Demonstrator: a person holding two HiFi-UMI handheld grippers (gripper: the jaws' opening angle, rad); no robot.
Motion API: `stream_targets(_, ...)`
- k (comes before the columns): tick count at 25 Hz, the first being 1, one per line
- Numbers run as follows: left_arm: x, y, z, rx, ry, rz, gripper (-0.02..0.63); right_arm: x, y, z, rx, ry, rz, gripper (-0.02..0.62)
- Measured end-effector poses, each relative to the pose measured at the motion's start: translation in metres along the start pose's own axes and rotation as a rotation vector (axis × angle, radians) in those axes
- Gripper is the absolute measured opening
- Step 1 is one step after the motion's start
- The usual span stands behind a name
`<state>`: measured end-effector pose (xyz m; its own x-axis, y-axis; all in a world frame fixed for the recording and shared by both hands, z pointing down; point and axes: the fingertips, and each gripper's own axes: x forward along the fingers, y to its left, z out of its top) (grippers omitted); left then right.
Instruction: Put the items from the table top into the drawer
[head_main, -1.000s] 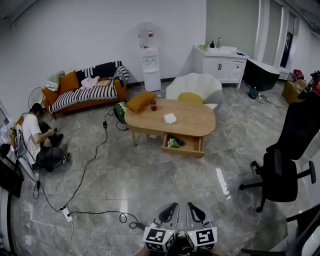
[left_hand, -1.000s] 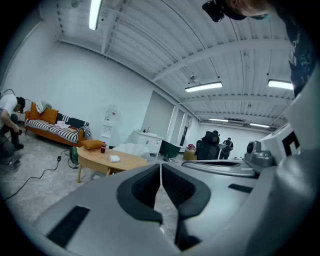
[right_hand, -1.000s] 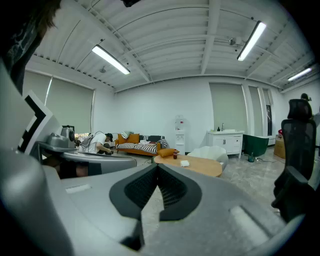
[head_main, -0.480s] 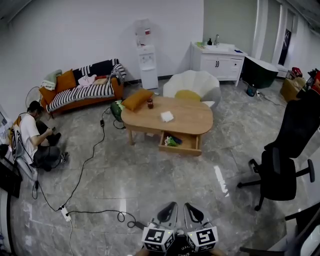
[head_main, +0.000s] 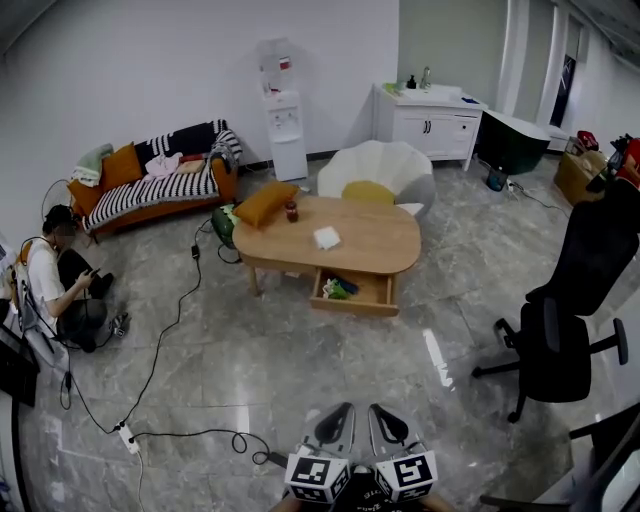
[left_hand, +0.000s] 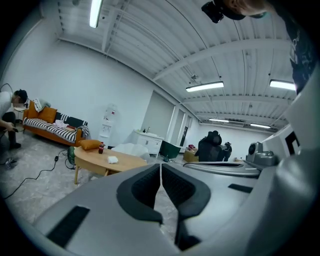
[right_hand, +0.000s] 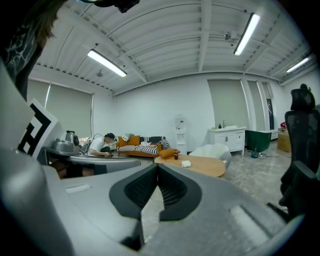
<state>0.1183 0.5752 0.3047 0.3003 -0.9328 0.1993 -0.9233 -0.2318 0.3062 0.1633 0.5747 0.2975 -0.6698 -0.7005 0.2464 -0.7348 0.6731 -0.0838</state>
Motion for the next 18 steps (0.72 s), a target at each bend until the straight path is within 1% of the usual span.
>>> stream_targets(3,0.016,0.006,0.006,0.013,0.006,-0.023,0.020,0.015,-0.011,0.004,0.016,-0.004,-0.022,0.004)
stream_targets(8,0.045,0.030,0.017,-0.005,0.012,-0.021,0.020,0.046,-0.022,0.011,0.030,0.004,-0.019,0.005)
stream_targets(15,0.082,0.058,0.034,0.009,0.031,-0.045,0.020,0.092,-0.042,0.025,0.026,0.004,-0.055,0.005)
stream_targets(18,0.095,0.074,0.044,0.013,0.034,-0.053,0.020,0.112,-0.045,0.030,0.034,0.007,-0.058,0.005)
